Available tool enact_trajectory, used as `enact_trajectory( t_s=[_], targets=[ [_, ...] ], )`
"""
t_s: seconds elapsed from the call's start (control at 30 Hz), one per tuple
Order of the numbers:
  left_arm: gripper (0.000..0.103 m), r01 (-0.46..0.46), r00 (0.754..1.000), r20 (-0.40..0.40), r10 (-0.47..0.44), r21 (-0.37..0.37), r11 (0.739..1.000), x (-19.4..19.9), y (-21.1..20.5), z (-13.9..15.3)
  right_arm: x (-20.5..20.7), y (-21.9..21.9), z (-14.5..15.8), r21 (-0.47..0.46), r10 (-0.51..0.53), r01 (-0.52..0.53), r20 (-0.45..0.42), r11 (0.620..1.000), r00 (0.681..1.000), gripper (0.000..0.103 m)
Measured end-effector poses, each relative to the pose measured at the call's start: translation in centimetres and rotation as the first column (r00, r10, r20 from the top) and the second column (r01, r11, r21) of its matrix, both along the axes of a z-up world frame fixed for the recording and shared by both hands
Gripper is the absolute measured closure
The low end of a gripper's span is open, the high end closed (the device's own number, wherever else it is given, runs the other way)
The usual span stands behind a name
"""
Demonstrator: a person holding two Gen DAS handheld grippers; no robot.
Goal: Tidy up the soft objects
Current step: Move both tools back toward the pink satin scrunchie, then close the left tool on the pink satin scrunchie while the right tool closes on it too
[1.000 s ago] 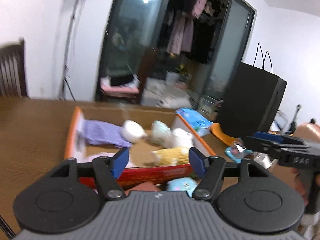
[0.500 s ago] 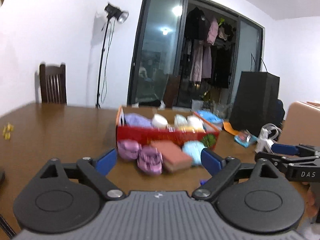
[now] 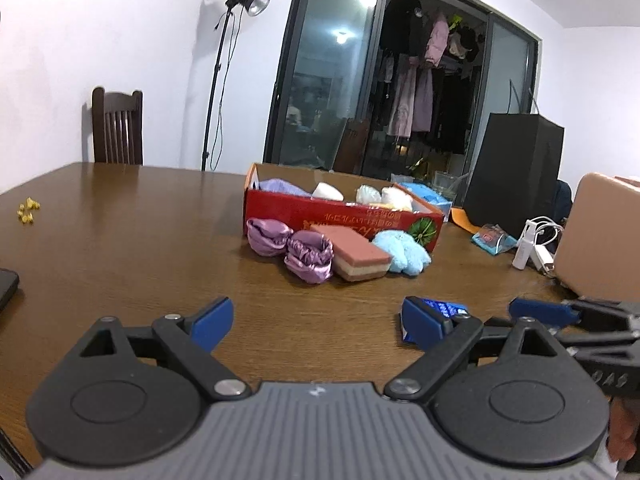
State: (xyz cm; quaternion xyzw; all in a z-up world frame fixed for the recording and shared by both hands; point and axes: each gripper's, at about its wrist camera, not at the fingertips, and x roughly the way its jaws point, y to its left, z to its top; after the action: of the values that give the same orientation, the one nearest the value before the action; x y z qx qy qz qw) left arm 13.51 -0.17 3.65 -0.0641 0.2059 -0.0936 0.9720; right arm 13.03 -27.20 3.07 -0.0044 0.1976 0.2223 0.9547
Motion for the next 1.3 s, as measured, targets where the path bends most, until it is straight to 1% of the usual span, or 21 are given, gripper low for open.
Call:
enact_trajectory(
  t_s=[0.07,0.2,0.27,0.33,0.4,0.47,0.53,0.57,0.63,0.73,0.8,0.83,0.87,0.9,0.97,1.03,1.07,1.1,1.17,1.23,1.3],
  targets=[
    [0.010,0.005,1.000,-0.017,-0.005,0.002,1.000,0.4,0.1,-0.7,0.8,0.5,-0.8,-0.016,0.000,0.000,-0.035,1.000,0.999,0.056],
    [0.010,0.001,0.999,-0.051,-0.001,0.005,1.000,2.0,0.5,-1.7,2.4,1.3,-1.7,-0.013,0.023,-0.024,-0.093,1.000,0.995,0.059],
    [0.010,-0.017,0.999,-0.050,0.018,0.010,1.000,3.4,0.9,-1.7,3.5,2.0,-1.9,0.012,0.071,-0.070,-0.130,0.997,0.989,0.062],
    [0.010,-0.044,0.998,-0.039,0.045,0.011,0.999,5.3,1.4,-1.3,4.9,3.2,-2.3,0.035,0.129,-0.125,-0.168,0.992,0.977,0.062],
    [0.011,-0.053,0.998,-0.030,0.054,0.017,0.998,7.8,2.0,-0.7,6.3,4.4,-2.7,0.023,0.155,-0.154,-0.193,0.988,0.969,0.063],
    [0.011,-0.050,0.999,-0.019,0.050,0.022,0.999,10.4,2.6,0.0,8.1,5.3,-3.0,0.002,0.152,-0.154,-0.207,0.988,0.966,0.063],
    [0.011,-0.037,0.999,-0.010,0.037,0.025,0.999,13.1,3.1,0.6,10.6,5.5,-3.0,0.016,0.124,-0.123,-0.217,0.992,0.968,0.063],
    [0.011,-0.016,1.000,-0.009,0.017,0.026,1.000,14.6,3.3,0.8,11.8,5.6,-2.9,0.021,0.104,-0.102,-0.220,0.995,0.970,0.061],
    [0.011,-0.002,1.000,-0.031,0.002,0.012,1.000,18.0,3.7,0.7,14.0,5.9,-2.2,0.035,0.089,-0.083,-0.203,0.996,0.975,0.060],
    [0.013,0.008,0.996,-0.090,-0.012,-0.040,0.999,22.4,4.4,-0.2,16.8,7.1,-1.4,0.099,0.123,-0.105,-0.192,0.989,0.974,0.061],
    [0.024,0.032,0.990,-0.133,-0.044,-0.093,0.995,24.5,4.9,-1.2,18.5,8.1,-1.6,0.100,0.102,-0.083,-0.201,0.992,0.974,0.063],
    [0.041,0.052,0.983,-0.170,-0.072,-0.117,0.992,25.2,5.1,-1.8,19.3,8.6,-1.9,0.078,0.061,-0.046,-0.202,0.996,0.978,0.064],
    [0.062,0.089,0.970,-0.212,-0.117,-0.137,0.987,25.7,5.3,-2.6,19.9,8.9,-2.2,0.059,0.031,-0.019,-0.199,0.998,0.979,0.062],
    [0.065,0.126,0.955,-0.251,-0.161,-0.148,0.981,25.9,5.3,-3.2,20.4,9.2,-2.6,0.051,0.014,-0.004,-0.204,0.999,0.979,0.062],
    [0.074,0.155,0.951,-0.248,-0.183,-0.126,0.980,24.9,5.7,-2.9,21.3,9.3,-3.4,0.054,0.018,-0.005,-0.233,0.999,0.972,0.066],
    [0.077,0.168,0.954,-0.229,-0.194,-0.130,0.977,23.5,6.1,-2.4,21.4,9.2,-3.5,0.057,0.014,-0.001,-0.232,0.998,0.973,0.070],
    [0.079,0.163,0.956,-0.225,-0.188,-0.125,0.979,22.7,6.1,-2.3,21.4,9.0,-3.4,0.071,0.018,-0.001,-0.235,0.997,0.972,0.077],
    [0.080,0.151,0.960,-0.222,-0.172,-0.106,0.983,21.8,6.0,-2.3,21.5,9.0,-3.3,0.077,0.028,-0.009,-0.245,0.997,0.969,0.081],
    [0.081,0.120,0.968,-0.212,-0.134,-0.077,0.990,19.5,5.7,-2.2,21.0,9.2,-3.2,0.062,0.069,-0.055,-0.247,0.997,0.967,0.083],
    [0.081,0.090,0.971,-0.213,-0.109,-0.095,0.991,16.8,5.8,-2.3,19.5,9.2,-2.9,0.039,0.113,-0.107,-0.234,0.994,0.966,0.084],
    [0.081,0.069,0.965,-0.243,-0.103,-0.145,0.987,13.9,5.9,-2.8,17.8,8.7,-2.8,0.022,0.147,-0.146,-0.241,0.989,0.959,0.084]
  ],
)
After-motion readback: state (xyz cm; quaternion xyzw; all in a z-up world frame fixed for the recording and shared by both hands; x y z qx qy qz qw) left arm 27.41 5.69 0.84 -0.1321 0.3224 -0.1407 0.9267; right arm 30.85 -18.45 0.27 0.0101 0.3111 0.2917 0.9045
